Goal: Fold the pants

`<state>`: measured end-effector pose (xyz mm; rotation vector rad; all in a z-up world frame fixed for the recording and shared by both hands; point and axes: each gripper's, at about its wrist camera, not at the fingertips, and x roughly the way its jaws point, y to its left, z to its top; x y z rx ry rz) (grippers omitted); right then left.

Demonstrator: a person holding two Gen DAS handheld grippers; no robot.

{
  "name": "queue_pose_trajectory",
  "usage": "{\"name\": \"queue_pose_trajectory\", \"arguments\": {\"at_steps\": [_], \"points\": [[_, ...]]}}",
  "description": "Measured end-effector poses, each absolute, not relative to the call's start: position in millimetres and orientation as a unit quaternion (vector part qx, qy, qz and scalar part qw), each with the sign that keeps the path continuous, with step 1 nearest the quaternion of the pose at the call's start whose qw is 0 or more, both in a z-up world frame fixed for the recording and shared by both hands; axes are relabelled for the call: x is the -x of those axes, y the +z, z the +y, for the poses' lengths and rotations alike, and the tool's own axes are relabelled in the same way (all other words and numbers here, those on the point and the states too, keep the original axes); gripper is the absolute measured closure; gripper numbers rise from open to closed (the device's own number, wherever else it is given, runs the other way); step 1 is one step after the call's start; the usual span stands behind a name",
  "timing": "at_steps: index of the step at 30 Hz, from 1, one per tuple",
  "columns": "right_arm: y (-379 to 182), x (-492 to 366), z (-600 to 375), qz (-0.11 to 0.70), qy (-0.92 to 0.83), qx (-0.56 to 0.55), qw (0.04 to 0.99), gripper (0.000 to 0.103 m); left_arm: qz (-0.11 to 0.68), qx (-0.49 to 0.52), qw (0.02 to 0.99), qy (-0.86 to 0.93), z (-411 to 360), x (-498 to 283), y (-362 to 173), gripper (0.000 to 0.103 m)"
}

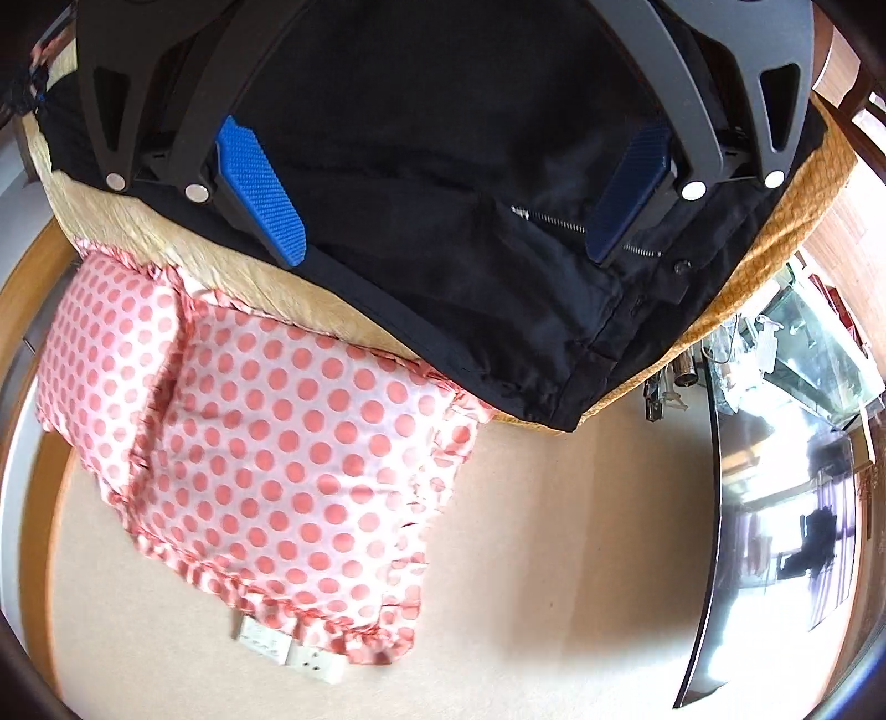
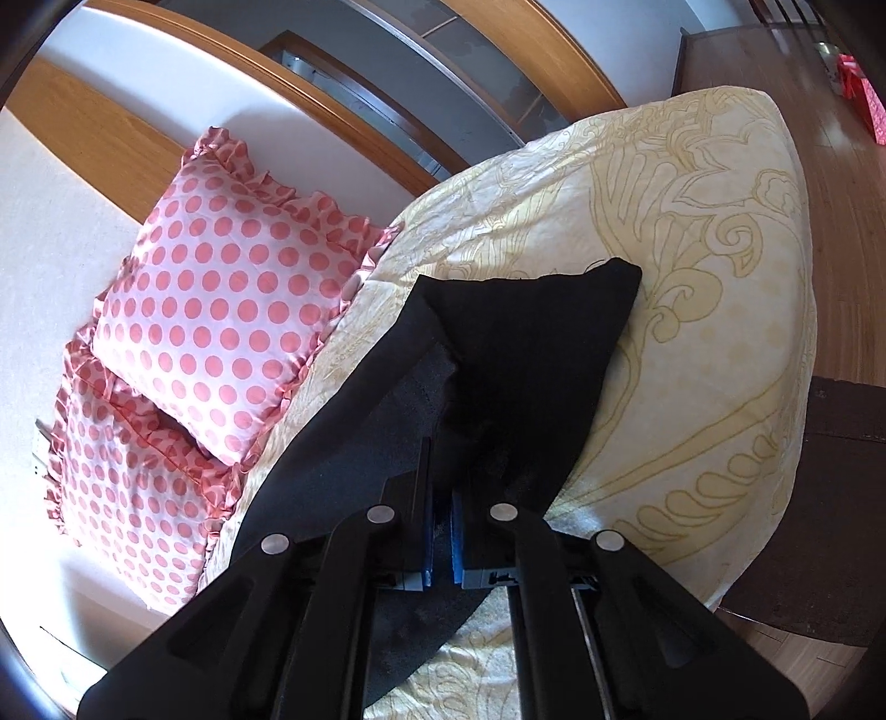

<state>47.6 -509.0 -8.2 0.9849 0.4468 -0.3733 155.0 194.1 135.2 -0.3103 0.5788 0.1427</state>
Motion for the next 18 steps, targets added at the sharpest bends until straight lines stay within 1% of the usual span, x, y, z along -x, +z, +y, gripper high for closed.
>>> {"name": "queue_pose_trajectory", "arguments": {"at_steps": [4, 9, 10, 11, 15, 18], "points": [[-7.7, -48.1, -507.8, 0.214, -0.18, -0.456, 0.845, 0.099, 0.344, 0.191, 0.915, 0.087, 215.8, -237.7, 137.3, 0.002], [-7.0, -50.0, -506.4, 0.22, -0.185, -0.439, 0.851, 0.1, 0.404, 0.191, 0.882, 0.149, 229.3, -330.5, 121.3, 0.003], [-6.7, -50.7, -506.4, 0.223, -0.186, -0.436, 0.852, 0.1, 0.417, 0.193, 0.873, 0.165, 233.3, -346.6, 115.8, 0.007], [-6.4, -51.8, -506.1, 0.225, -0.186, -0.432, 0.853, 0.1, 0.428, 0.201, 0.863, 0.179, 238.8, -360.0, 109.3, 0.009], [-5.0, -55.3, -504.8, 0.235, -0.191, -0.415, 0.858, 0.1, 0.482, 0.247, 0.813, 0.215, 259.5, -398.9, 77.5, 0.013], [-4.2, -57.8, -503.5, 0.244, -0.195, -0.401, 0.861, 0.1, 0.489, 0.275, 0.798, 0.222, 267.5, -411.0, 64.3, 0.017]]}}
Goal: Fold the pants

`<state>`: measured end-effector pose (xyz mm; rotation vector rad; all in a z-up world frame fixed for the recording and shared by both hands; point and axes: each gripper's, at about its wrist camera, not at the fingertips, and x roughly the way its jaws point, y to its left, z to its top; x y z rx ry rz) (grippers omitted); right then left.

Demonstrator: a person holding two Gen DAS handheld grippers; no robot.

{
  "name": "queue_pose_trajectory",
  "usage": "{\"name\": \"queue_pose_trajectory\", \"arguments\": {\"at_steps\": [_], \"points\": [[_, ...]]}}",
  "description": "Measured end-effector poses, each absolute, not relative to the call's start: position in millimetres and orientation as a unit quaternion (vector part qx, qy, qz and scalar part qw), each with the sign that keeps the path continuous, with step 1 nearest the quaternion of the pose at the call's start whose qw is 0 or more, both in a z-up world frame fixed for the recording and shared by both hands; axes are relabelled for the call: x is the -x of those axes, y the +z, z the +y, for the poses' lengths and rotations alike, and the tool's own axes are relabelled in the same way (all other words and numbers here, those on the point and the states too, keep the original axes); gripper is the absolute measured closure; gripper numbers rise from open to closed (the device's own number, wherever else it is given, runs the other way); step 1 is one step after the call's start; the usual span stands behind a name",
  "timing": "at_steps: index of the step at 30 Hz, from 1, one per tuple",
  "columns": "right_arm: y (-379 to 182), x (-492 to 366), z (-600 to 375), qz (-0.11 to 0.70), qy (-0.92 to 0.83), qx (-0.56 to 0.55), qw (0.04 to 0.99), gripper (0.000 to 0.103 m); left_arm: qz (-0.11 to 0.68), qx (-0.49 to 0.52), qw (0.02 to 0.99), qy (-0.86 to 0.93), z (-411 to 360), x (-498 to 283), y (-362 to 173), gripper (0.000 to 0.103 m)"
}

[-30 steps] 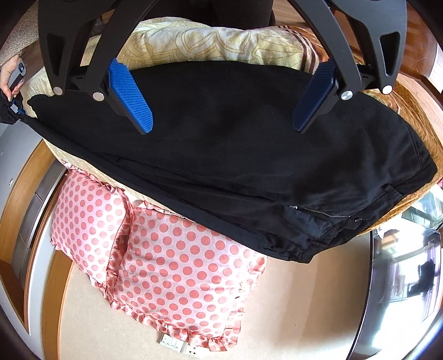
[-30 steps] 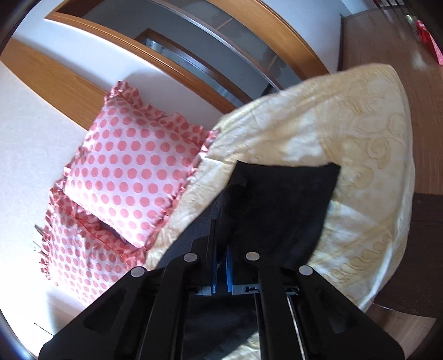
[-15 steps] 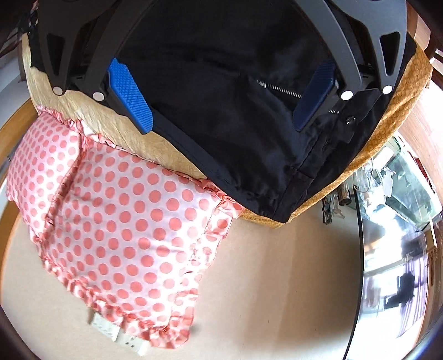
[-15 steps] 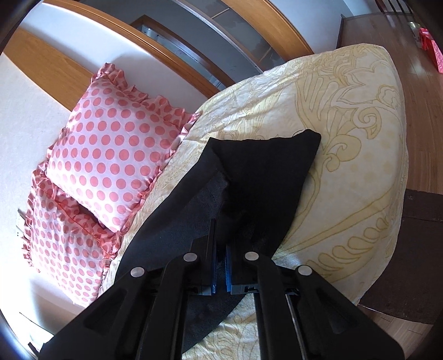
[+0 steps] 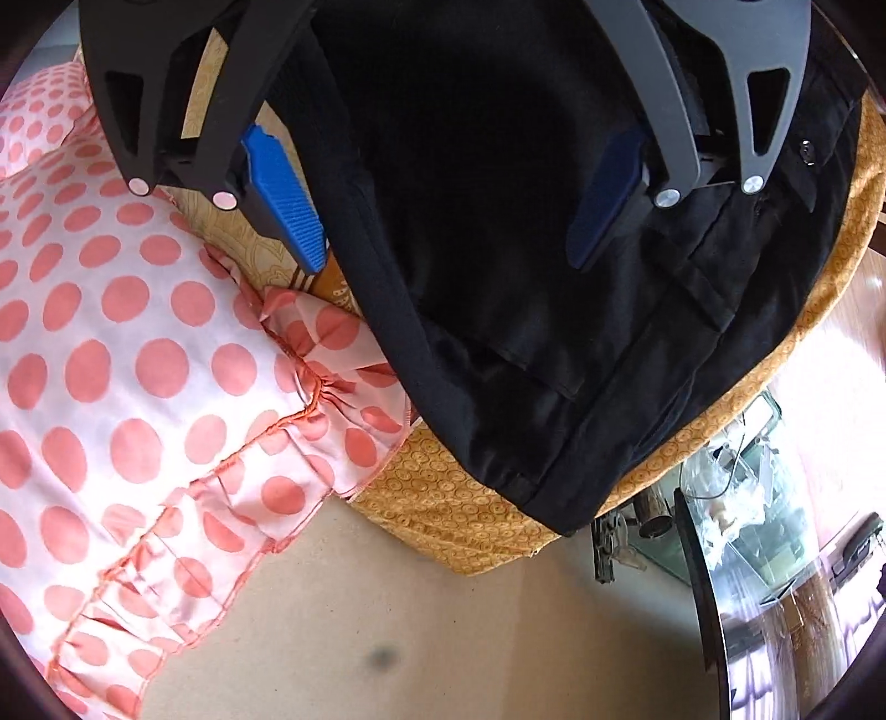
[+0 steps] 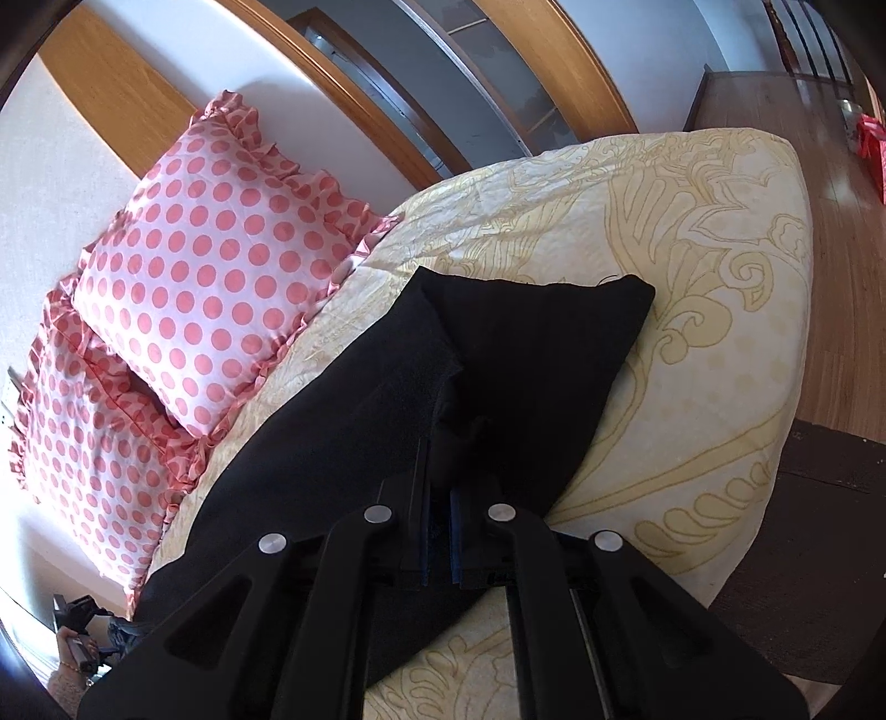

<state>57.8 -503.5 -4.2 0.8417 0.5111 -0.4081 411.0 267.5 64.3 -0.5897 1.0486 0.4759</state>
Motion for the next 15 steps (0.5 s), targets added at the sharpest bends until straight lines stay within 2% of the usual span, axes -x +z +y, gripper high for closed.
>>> {"name": "queue_pose_trajectory", "arguments": {"at_steps": [3, 6, 7, 10, 15], "points": [[-4.1, -58.9, -504.1, 0.246, -0.194, -0.398, 0.862, 0.1, 0.497, 0.272, 0.791, 0.23, 268.9, -421.8, 55.0, 0.032], [-4.1, -60.2, -504.0, 0.247, -0.195, -0.395, 0.863, 0.099, 0.504, 0.269, 0.788, 0.228, 265.8, -423.3, 48.2, 0.071], [-4.1, -60.3, -504.1, 0.248, -0.195, -0.395, 0.863, 0.099, 0.496, 0.28, 0.794, 0.211, 265.3, -422.5, 48.0, 0.092], [-4.0, -60.5, -503.7, 0.248, -0.194, -0.396, 0.863, 0.099, 0.473, 0.277, 0.809, 0.212, 260.4, -408.1, 58.7, 0.097], [-4.0, -60.1, -506.5, 0.249, -0.183, -0.405, 0.861, 0.099, 0.412, 0.274, 0.851, 0.178, 258.8, -354.1, 103.7, 0.098]]}}
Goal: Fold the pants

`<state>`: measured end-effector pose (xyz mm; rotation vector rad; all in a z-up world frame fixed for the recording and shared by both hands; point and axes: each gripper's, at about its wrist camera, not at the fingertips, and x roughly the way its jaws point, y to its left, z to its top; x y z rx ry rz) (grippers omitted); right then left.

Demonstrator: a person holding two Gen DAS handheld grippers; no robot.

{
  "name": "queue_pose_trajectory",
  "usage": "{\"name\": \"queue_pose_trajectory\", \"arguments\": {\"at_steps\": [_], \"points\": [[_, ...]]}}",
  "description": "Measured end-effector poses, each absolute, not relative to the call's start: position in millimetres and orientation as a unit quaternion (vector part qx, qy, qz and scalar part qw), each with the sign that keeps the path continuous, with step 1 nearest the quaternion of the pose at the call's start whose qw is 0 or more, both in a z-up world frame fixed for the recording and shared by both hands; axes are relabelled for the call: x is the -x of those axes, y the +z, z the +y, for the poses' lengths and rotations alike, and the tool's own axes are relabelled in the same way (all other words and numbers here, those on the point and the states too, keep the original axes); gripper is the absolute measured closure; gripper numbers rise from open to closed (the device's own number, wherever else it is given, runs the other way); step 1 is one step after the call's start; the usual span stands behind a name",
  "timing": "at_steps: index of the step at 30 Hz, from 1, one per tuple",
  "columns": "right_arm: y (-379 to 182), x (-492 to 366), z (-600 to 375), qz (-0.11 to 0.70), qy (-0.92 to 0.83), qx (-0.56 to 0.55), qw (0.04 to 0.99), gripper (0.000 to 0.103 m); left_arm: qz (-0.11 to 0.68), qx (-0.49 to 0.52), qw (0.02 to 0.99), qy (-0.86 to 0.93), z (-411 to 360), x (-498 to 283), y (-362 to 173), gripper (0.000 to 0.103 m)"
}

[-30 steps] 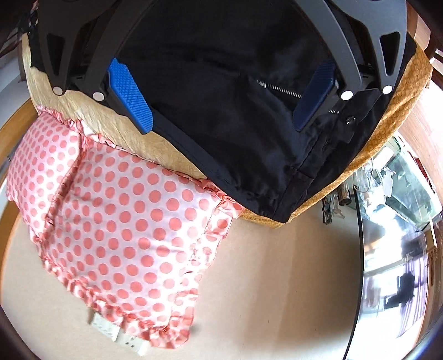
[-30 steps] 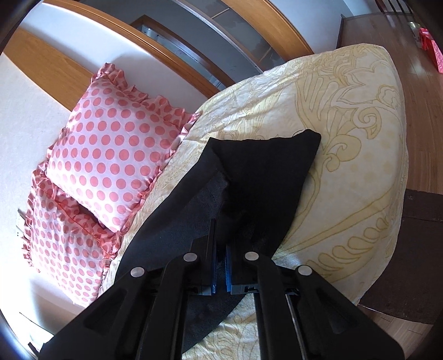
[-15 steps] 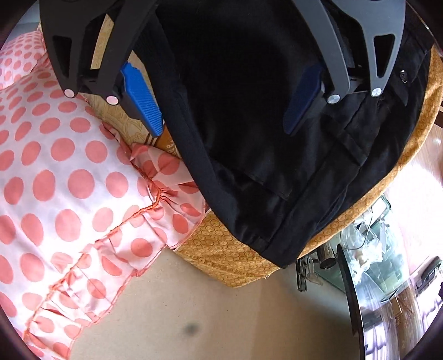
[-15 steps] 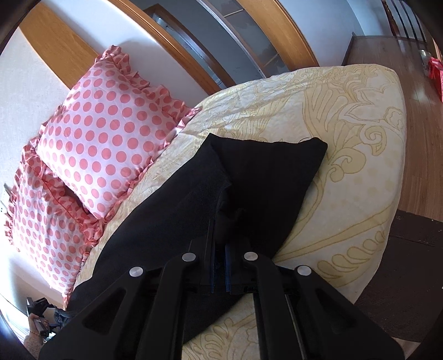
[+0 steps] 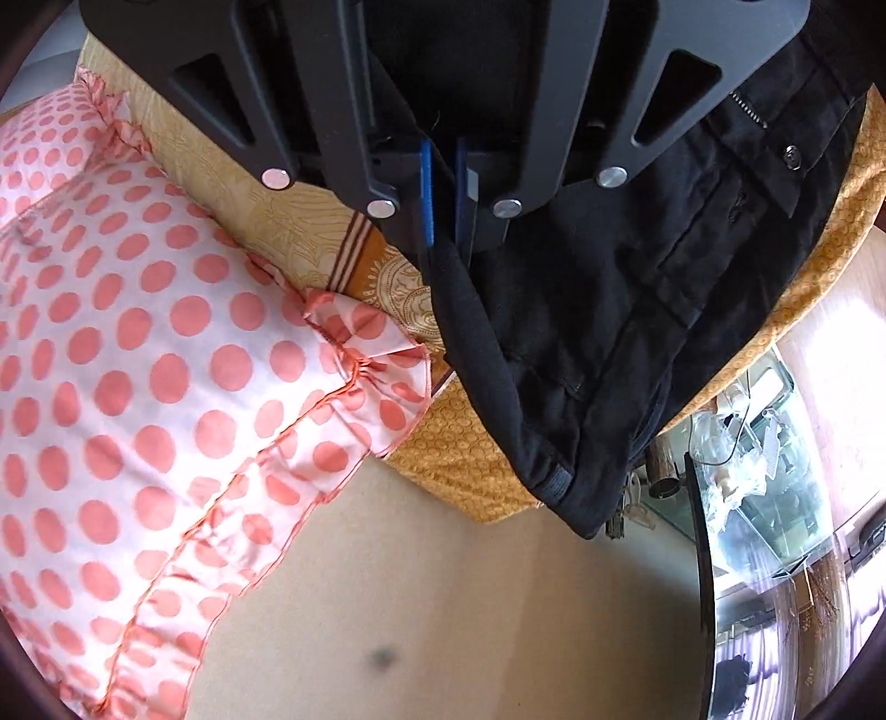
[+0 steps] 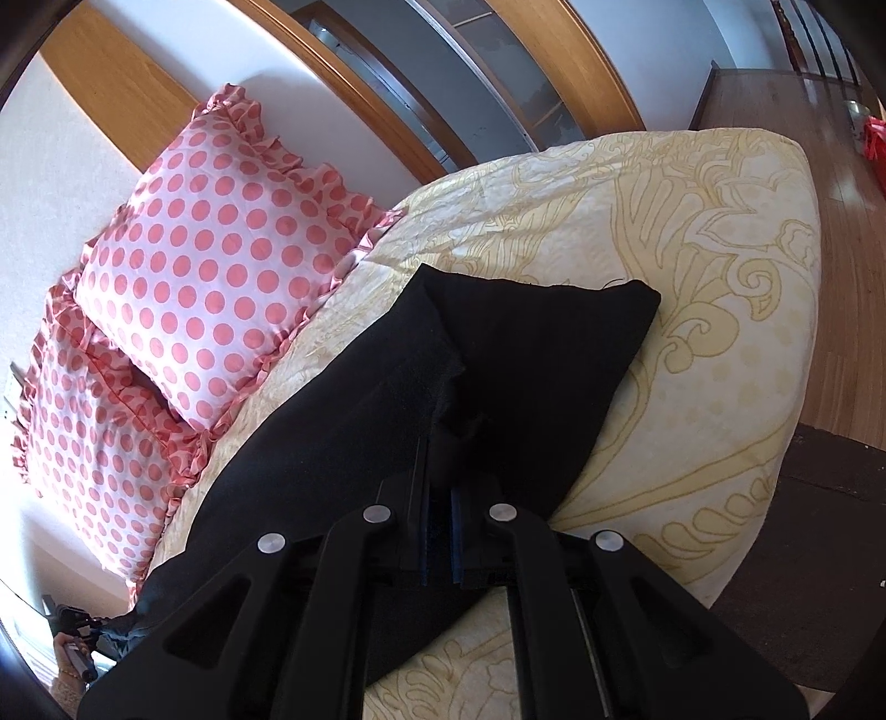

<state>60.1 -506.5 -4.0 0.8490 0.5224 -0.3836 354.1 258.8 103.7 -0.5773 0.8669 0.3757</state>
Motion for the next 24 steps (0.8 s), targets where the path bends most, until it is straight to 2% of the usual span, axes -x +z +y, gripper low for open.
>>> {"name": "queue_pose_trajectory", "arguments": {"at_steps": [7, 11, 15, 19, 21, 24], "points": [[6.0, -59.0, -512.5, 0.247, -0.168, -0.4, 0.867, 0.099, 0.329, 0.288, 0.889, 0.134, 270.9, -222.9, 159.3, 0.098], [20.7, -57.1, -518.1, 0.233, -0.168, -0.391, 0.874, 0.099, 0.292, 0.312, 0.897, 0.116, 274.1, -132.1, 162.6, 0.098], [34.6, -49.3, -526.0, 0.216, -0.186, -0.381, 0.88, 0.099, 0.274, 0.317, 0.898, 0.131, 264.4, -45.0, 132.9, 0.098], [33.3, -43.2, -536.6, 0.22, -0.201, -0.384, 0.874, 0.099, 0.314, 0.324, 0.879, 0.155, 261.0, -8.1, 67.9, 0.098], [28.8, -44.2, -538.5, 0.23, -0.203, -0.388, 0.869, 0.099, 0.321, 0.34, 0.869, 0.164, 267.4, -1.8, 45.1, 0.095], [25.0, -43.3, -538.4, 0.239, -0.205, -0.386, 0.867, 0.099, 0.302, 0.363, 0.866, 0.163, 275.0, 7.0, 41.0, 0.083]]}}
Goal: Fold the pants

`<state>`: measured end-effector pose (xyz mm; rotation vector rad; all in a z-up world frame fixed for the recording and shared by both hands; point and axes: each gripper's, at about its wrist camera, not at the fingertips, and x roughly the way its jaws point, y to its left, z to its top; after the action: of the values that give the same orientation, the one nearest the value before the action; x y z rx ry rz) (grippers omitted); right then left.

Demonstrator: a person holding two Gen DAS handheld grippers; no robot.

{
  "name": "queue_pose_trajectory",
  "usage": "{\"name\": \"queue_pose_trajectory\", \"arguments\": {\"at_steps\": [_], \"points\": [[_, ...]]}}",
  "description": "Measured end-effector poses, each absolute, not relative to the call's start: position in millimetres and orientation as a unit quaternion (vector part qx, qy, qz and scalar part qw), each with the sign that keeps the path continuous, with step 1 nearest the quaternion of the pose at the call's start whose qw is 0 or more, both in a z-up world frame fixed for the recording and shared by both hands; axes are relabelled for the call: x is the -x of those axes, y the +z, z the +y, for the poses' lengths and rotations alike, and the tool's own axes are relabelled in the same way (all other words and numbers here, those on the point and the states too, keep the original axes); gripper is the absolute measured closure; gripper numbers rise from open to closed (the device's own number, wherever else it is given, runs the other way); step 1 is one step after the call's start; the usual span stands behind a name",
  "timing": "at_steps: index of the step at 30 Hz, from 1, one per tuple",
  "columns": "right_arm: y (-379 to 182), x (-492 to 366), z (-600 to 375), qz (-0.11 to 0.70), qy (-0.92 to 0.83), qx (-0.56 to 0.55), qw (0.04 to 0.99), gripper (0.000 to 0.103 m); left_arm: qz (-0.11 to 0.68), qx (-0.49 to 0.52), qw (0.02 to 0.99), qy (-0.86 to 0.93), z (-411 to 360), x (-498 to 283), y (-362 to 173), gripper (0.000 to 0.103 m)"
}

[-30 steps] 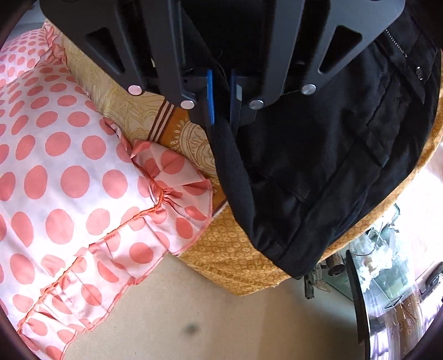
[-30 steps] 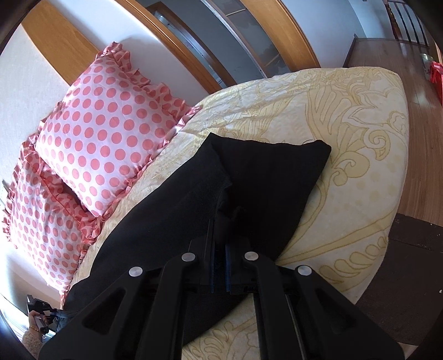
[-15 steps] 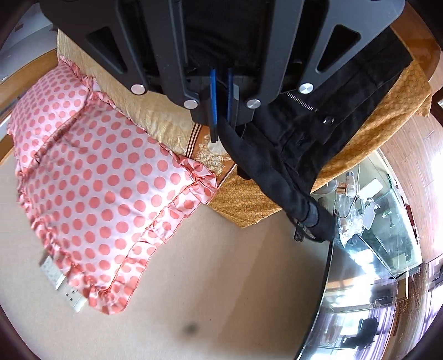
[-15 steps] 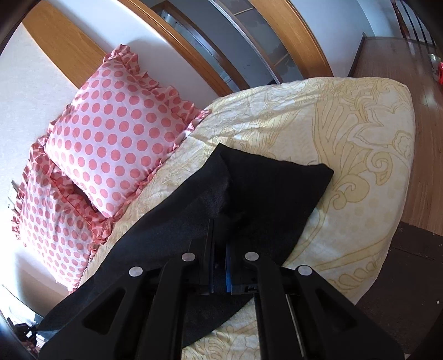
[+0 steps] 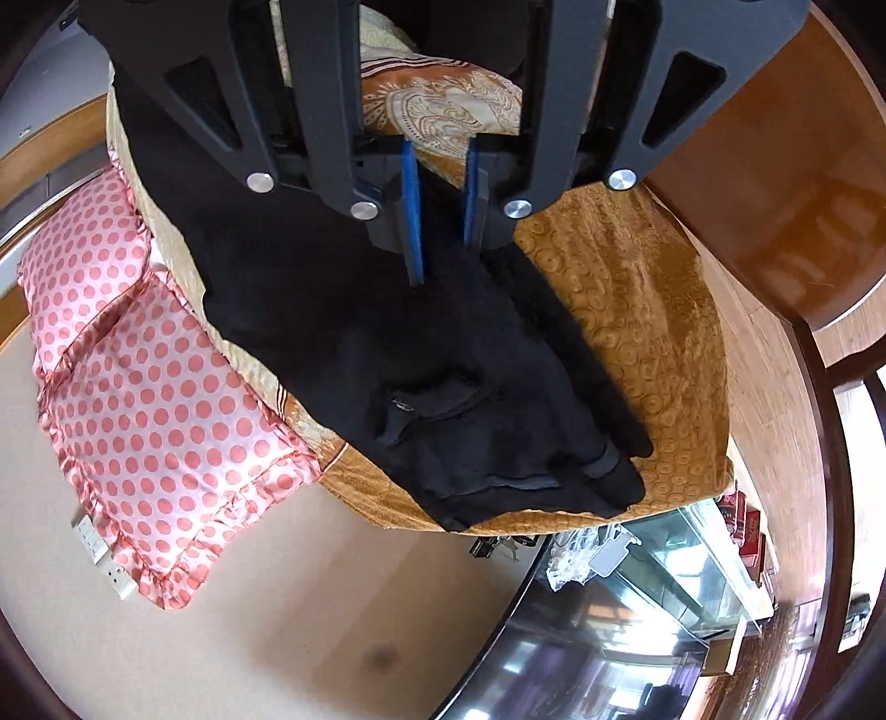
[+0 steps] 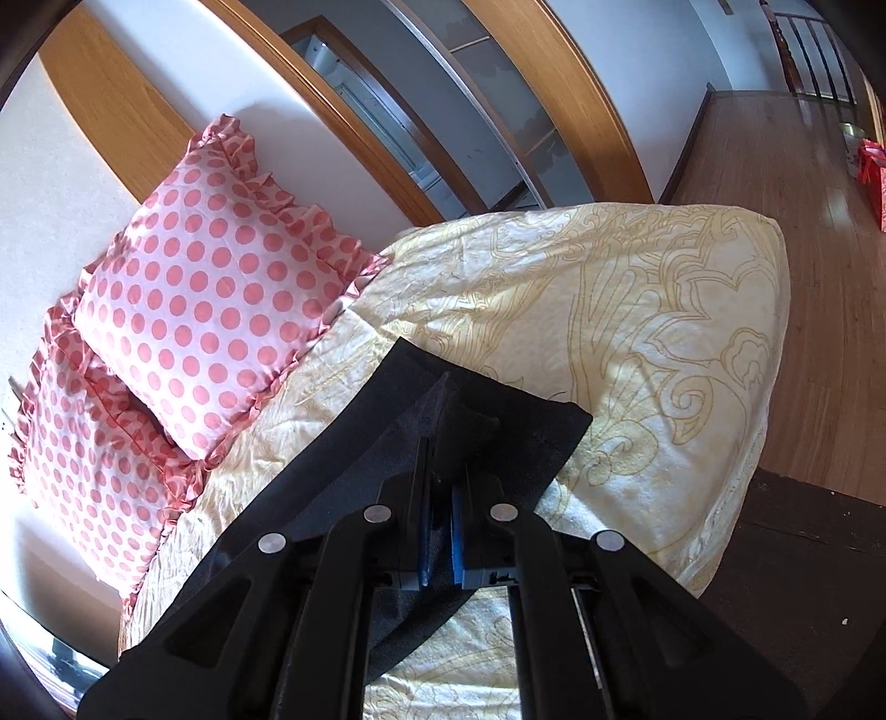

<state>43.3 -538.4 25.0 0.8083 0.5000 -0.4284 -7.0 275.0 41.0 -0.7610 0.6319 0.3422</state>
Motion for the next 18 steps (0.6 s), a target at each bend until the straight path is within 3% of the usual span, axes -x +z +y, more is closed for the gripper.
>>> {"name": "queue_pose_trajectory", "arguments": {"at_steps": [2, 3, 8, 9, 11, 13, 18], "points": [[22.5, -41.4, -539.4, 0.241, -0.204, -0.39, 0.865, 0.099, 0.279, 0.374, 0.866, 0.18, 280.6, 11.9, 49.4, 0.043], [21.3, -40.6, -540.2, 0.242, -0.203, -0.393, 0.864, 0.099, 0.266, 0.377, 0.867, 0.189, 283.2, 14.4, 53.6, 0.039], [13.8, -41.4, -543.5, 0.253, -0.203, -0.403, 0.856, 0.099, 0.255, 0.385, 0.862, 0.208, 302.8, 7.6, 60.8, 0.039], [12.6, -42.1, -544.1, 0.255, -0.203, -0.404, 0.855, 0.099, 0.26, 0.384, 0.86, 0.212, 305.3, 4.8, 58.6, 0.041], [10.8, -42.9, -545.9, 0.257, -0.202, -0.407, 0.853, 0.099, 0.268, 0.394, 0.853, 0.211, 308.0, 2.0, 53.0, 0.057], [10.7, -44.6, -547.4, 0.258, -0.201, -0.408, 0.852, 0.099, 0.267, 0.395, 0.853, 0.214, 307.6, 3.8, 49.3, 0.063], [21.7, -47.5, -553.0, 0.249, -0.196, -0.398, 0.861, 0.099, 0.275, 0.374, 0.859, 0.214, 302.4, 5.6, 49.0, 0.07]]}}
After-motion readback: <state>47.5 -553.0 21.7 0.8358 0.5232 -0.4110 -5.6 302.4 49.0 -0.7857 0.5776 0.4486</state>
